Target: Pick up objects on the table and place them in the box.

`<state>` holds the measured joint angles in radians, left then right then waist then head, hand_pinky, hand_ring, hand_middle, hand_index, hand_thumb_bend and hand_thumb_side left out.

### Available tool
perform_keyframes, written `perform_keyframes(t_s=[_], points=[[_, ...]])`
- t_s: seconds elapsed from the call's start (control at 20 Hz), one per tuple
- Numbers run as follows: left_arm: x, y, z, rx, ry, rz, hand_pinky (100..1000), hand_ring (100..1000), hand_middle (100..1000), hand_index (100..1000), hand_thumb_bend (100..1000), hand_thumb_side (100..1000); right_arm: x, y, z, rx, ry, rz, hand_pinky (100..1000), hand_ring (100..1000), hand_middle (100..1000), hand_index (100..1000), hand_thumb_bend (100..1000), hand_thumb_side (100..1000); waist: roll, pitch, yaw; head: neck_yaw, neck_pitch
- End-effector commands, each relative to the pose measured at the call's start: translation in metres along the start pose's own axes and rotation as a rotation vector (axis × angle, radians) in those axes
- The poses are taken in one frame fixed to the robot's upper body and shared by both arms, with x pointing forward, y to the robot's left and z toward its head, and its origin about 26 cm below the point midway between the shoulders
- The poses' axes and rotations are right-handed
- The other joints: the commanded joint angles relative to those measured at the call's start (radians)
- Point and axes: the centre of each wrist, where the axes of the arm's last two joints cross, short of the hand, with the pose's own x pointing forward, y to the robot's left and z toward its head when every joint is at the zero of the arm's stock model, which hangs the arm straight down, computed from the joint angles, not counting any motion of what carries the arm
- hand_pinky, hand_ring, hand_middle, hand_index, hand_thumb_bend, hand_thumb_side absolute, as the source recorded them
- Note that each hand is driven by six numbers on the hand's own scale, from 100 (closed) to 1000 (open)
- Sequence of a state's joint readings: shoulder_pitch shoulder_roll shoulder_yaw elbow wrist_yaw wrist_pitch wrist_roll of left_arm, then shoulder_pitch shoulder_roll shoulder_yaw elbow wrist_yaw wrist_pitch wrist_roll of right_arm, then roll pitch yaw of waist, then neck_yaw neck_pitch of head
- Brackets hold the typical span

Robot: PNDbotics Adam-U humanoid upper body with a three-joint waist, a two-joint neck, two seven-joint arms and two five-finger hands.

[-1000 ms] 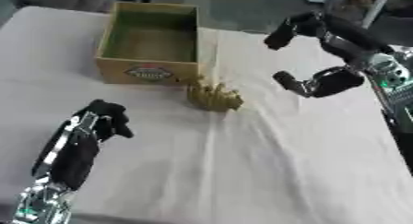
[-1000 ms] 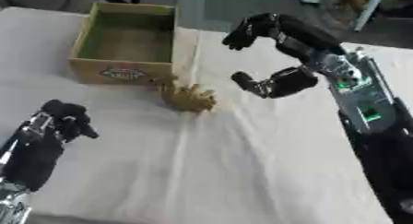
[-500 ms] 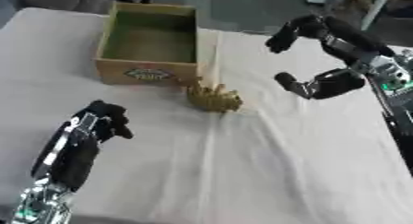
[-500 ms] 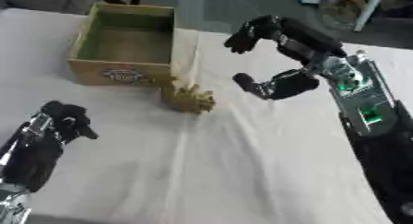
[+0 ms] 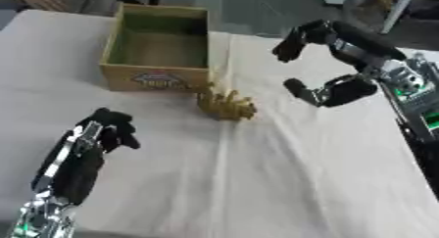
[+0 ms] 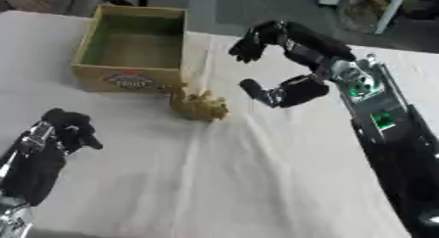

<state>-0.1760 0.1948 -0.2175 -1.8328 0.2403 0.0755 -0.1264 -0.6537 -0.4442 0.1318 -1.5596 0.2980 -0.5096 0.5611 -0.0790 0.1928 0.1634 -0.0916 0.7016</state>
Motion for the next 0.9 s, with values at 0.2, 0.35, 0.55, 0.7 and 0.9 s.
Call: perform_keyframes(t_s=[0.2, 0.35, 0.55, 0.7, 0.9], points=[[0.006, 0.0, -0.001, -0.016, -0.015, -0.013, 575, 496, 511, 655, 100, 733, -0.017, 0.001, -0.026, 0.106, -0.001, -0.034, 587, 644, 648, 803, 207, 304, 0.008, -0.021, 0.002, -0.009, 0.002], [0.005, 0.0, 0.0, -0.015, -0.011, -0.011, 575, 496, 511, 655, 100, 733, -0.029, 0.009, -0.037, 0.17, 0.03, -0.045, 613, 683, 688, 820, 237, 334, 0.007, -0.024, 0.007, -0.011, 0.004], [0.005, 0.0, 0.0, -0.019, -0.01, -0.009, 575, 496, 511, 655, 100, 733, -0.042, 0.019, -0.051, 0.259, 0.069, -0.023, 665, 756, 753, 845, 296, 381, 0.008, -0.027, 0.009, -0.014, 0.009], [0.004, 0.0, 0.0, -0.02, -0.007, -0.009, 575, 496, 511, 655, 100, 733, -0.048, 0.025, -0.058, 0.301, 0.087, 0.011, 684, 781, 773, 854, 320, 399, 0.008, -0.029, 0.01, -0.016, 0.01], [0.004, -0.001, 0.0, -0.023, -0.006, -0.007, 575, 496, 512, 655, 100, 732, -0.05, 0.028, -0.072, 0.4, 0.116, 0.101, 770, 870, 863, 913, 456, 500, 0.009, -0.032, 0.012, -0.02, 0.014]])
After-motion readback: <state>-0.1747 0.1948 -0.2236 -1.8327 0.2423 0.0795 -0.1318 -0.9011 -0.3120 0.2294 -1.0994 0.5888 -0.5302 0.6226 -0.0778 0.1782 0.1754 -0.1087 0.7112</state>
